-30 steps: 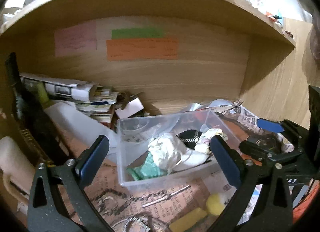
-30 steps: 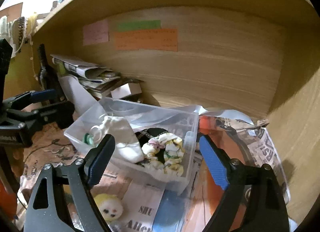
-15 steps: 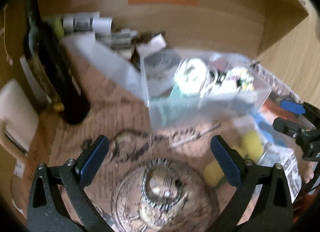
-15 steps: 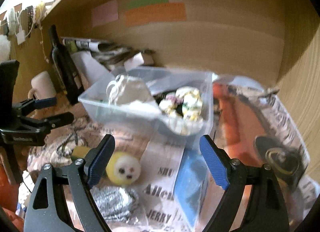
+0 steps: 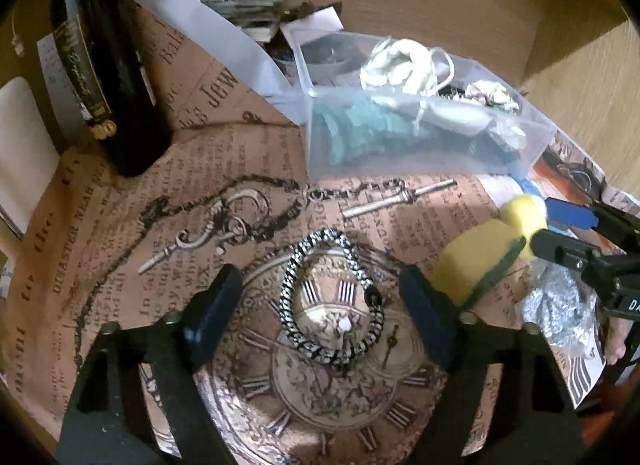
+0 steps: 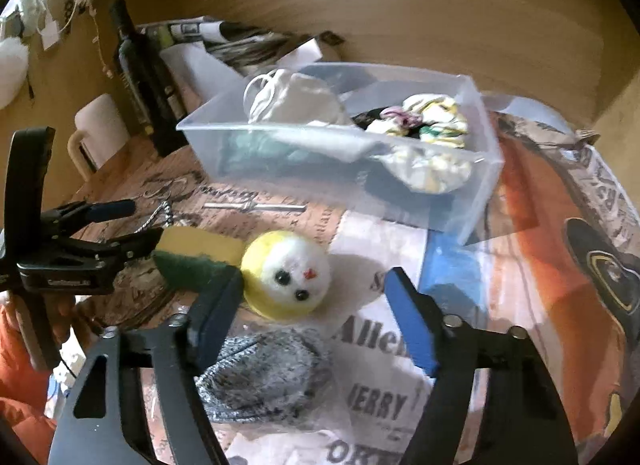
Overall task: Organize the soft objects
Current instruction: 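Grasp the beaded bracelet with the left gripper while the right grasps the yellow chick plush, then place the bracelet and yellow chick plush into the clear box and release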
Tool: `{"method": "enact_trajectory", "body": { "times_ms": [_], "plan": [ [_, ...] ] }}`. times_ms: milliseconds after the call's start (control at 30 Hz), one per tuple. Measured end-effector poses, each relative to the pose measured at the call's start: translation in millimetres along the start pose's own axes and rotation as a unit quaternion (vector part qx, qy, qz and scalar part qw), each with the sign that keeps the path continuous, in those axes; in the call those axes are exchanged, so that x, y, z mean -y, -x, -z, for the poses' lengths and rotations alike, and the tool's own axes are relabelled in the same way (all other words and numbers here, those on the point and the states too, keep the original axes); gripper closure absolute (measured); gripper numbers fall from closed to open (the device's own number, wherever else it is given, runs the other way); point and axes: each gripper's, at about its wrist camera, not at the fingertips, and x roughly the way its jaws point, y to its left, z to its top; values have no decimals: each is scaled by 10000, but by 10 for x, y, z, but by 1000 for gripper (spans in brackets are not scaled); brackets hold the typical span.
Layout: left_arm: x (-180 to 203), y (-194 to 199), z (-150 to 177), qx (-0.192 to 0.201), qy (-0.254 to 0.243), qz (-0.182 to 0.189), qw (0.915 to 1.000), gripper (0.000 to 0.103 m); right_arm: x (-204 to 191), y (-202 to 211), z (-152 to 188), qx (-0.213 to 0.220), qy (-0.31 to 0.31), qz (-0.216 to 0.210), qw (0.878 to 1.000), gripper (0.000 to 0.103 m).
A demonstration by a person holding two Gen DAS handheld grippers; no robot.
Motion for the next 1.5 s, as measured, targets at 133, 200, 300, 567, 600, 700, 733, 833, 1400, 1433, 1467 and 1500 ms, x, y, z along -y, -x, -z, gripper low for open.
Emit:
{"method": "enact_trajectory", "body": {
  "times_ms": [133, 200, 300, 567, 600, 700, 733, 833, 1400, 1433, 1467, 1500],
  "plan": [
    [30, 4, 22, 67, -84, -89, 9999, 37, -21, -50, 4, -83, 13, -95, 9999, 58],
    [29, -2, 25, 88, -98, -98, 9999, 46, -31, -73, 9, -94, 5, -119, 9999, 60],
    [10, 2, 20, 59, -63, -35, 10000, 58, -21, -64, 10, -27, -10, -76, 10000, 62],
    [26, 45, -69, 35, -34, 119, 9999, 85, 13, 46, -42, 229, 33, 105, 9997, 62],
    [25, 73, -96, 89, -27, 118, 9999, 85, 16, 66, -55, 269, 40, 130, 9995, 62],
    [9, 148, -173, 229, -21, 140, 9996, 85, 33, 145, -106, 418, 51, 211, 9989, 62],
    [12, 192, -219, 312, -26, 147, 9994, 85, 44, 169, -116, 456, 51, 225, 9987, 62],
    [38, 313, -319, 537, -64, 158, 9984, 85, 74, 237, -173, 603, 37, 298, 9977, 62],
    [190, 311, -1082, 1147, -187, 351, 9926, 85, 58, 445, -689, 1477, 274, 581, 9869, 62],
    [194, 294, -1101, 1152, -181, 355, 9925, 85, 65, 421, -726, 1481, 298, 587, 9868, 62],
    [195, 254, -1134, 1148, -179, 337, 9927, 85, 73, 386, -766, 1472, 316, 601, 9868, 62],
    [191, 215, -1157, 1133, -175, 323, 9929, 85, 79, 366, -789, 1458, 332, 615, 9868, 62]
  ]
}}
